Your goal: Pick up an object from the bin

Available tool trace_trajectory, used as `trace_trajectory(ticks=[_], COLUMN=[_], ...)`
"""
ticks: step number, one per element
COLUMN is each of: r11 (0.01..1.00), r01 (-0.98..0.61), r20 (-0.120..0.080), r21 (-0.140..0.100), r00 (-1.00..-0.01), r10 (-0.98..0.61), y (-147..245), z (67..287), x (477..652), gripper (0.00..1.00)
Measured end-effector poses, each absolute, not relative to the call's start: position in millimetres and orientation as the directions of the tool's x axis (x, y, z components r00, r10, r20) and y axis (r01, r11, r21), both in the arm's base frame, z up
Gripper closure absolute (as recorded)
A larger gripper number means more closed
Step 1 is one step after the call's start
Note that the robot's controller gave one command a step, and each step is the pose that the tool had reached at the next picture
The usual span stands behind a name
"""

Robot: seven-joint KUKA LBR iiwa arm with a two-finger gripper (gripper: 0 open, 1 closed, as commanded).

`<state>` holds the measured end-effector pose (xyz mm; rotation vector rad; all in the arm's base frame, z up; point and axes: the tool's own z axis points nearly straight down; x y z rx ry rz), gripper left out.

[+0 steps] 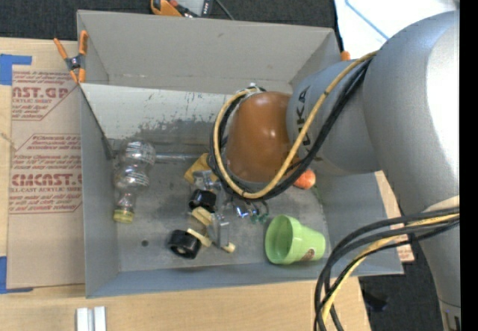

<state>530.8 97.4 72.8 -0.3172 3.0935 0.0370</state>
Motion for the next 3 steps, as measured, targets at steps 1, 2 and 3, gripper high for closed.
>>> trace_trajectory(ticks=[1, 2, 3], r11=[0.969, 0.969, 0.971], r01=[-0.245, -0.245, -0.237], r20=[-0.042, -0.042, -0.034], r21=[0.017, 0.017, 0.019], r00=[-0.969, -0.969, -0.971], r10=[-0.244, -0.244, -0.236], y=[118.7, 118.7, 117.8], z=[74.0, 74.0, 88.6], x=[557.5, 557.5, 556.3], gripper=[1.0, 1.0, 1.0])
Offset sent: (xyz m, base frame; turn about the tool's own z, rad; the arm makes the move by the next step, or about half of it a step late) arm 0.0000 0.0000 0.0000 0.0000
